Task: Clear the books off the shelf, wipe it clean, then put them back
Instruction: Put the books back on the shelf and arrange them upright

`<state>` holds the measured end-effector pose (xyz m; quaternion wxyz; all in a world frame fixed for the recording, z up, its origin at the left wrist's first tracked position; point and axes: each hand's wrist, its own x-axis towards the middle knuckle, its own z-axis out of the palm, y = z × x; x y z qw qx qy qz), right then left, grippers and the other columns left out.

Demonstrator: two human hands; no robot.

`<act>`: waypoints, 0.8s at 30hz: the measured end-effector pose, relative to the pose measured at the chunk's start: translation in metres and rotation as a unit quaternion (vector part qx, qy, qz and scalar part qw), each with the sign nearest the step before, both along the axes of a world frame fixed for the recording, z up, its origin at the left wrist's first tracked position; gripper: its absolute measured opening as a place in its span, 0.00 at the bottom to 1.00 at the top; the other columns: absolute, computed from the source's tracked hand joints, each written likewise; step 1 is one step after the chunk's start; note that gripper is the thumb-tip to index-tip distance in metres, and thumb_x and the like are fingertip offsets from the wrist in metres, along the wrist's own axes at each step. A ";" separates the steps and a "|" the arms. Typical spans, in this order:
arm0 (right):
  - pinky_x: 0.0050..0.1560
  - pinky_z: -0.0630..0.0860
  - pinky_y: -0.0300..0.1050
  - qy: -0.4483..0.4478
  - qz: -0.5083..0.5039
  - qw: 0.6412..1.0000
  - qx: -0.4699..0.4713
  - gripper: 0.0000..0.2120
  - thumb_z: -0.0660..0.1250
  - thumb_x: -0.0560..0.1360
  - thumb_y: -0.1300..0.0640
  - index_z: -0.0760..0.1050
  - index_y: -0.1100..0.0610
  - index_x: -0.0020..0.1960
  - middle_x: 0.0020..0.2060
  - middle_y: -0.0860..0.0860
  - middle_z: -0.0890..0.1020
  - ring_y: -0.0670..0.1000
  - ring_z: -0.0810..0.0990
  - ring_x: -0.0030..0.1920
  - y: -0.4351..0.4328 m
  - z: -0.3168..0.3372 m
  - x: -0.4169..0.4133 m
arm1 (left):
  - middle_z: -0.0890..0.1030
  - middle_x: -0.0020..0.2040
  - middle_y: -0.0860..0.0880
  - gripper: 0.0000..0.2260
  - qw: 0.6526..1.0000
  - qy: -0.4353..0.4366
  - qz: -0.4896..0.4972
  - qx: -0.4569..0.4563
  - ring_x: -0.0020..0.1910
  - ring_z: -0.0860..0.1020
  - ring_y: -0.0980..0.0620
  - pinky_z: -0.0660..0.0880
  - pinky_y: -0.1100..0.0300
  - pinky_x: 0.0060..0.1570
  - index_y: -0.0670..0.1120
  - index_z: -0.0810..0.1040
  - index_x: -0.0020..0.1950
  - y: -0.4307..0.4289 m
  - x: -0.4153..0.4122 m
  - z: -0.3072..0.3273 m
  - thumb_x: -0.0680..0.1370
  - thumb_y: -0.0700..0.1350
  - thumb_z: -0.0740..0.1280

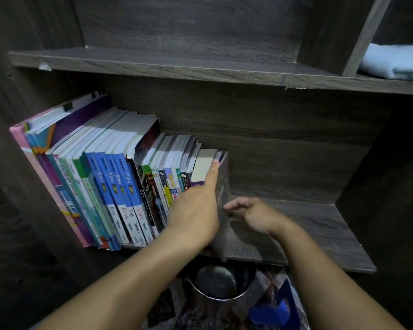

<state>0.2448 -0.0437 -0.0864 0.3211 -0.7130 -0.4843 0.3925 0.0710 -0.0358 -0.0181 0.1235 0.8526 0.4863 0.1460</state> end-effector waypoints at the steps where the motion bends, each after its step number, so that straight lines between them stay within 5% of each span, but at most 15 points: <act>1: 0.56 0.77 0.50 -0.003 -0.015 0.999 0.037 0.16 0.57 0.80 0.68 0.77 0.51 0.47 0.49 0.55 0.82 0.49 0.80 0.46 0.003 0.001 -0.001 | 0.77 0.46 0.49 0.47 1.000 0.018 -0.019 0.002 0.43 0.77 0.49 0.78 0.51 0.44 0.61 0.32 0.75 0.001 -0.007 0.008 0.76 0.42 0.68; 5: 0.48 0.77 0.49 0.051 -0.031 0.984 0.166 0.17 0.56 0.81 0.65 0.72 0.44 0.59 0.56 0.53 0.80 0.54 0.81 0.50 0.012 0.018 -0.009 | 0.76 0.49 0.56 0.40 0.992 0.088 -0.091 -0.017 0.48 0.75 0.54 0.76 0.57 0.49 0.67 0.37 0.74 0.000 -0.041 0.046 0.79 0.46 0.65; 9: 0.66 0.70 0.48 -0.013 0.031 0.972 0.231 0.25 0.57 0.82 0.58 0.66 0.27 0.63 0.68 0.46 0.70 0.47 0.70 0.67 0.011 0.040 -0.028 | 0.74 0.58 0.58 0.38 0.984 0.127 -0.104 -0.061 0.49 0.74 0.58 0.69 0.62 0.45 0.71 0.39 0.73 0.000 -0.068 0.068 0.80 0.47 0.63; 13: 0.72 0.62 0.50 -0.159 0.054 0.955 0.245 0.17 0.59 0.80 0.47 0.69 0.35 0.67 0.74 0.49 0.61 0.47 0.59 0.74 0.011 0.045 -0.049 | 0.73 0.64 0.58 0.37 0.975 0.190 -0.079 -0.086 0.46 0.73 0.58 0.70 0.62 0.44 0.73 0.40 0.72 -0.004 -0.079 0.071 0.80 0.47 0.63; 16: 0.61 0.68 0.46 -0.238 -0.007 0.943 0.233 0.15 0.65 0.76 0.44 0.73 0.44 0.61 0.70 0.50 0.68 0.49 0.68 0.69 0.011 0.042 -0.059 | 0.74 0.64 0.57 0.36 0.969 0.216 -0.069 -0.096 0.53 0.75 0.55 0.73 0.62 0.49 0.72 0.42 0.73 -0.008 -0.082 0.071 0.79 0.47 0.63; 19: 0.46 0.66 0.44 -0.261 -0.094 0.933 0.229 0.17 0.70 0.72 0.51 0.64 0.50 0.53 0.57 0.51 0.74 0.54 0.76 0.54 0.011 0.043 -0.061 | 0.75 0.62 0.56 0.36 0.970 0.211 -0.076 -0.095 0.50 0.76 0.55 0.71 0.64 0.43 0.71 0.42 0.74 -0.009 -0.082 0.067 0.79 0.46 0.62; 24: 0.46 0.67 0.44 -0.250 -0.173 0.935 0.181 0.23 0.67 0.73 0.58 0.62 0.52 0.64 0.53 0.57 0.77 0.59 0.77 0.52 0.008 0.047 -0.045 | 0.73 0.60 0.54 0.36 0.981 0.152 -0.101 -0.068 0.46 0.71 0.54 0.67 0.62 0.42 0.70 0.40 0.74 -0.003 -0.074 0.067 0.80 0.48 0.61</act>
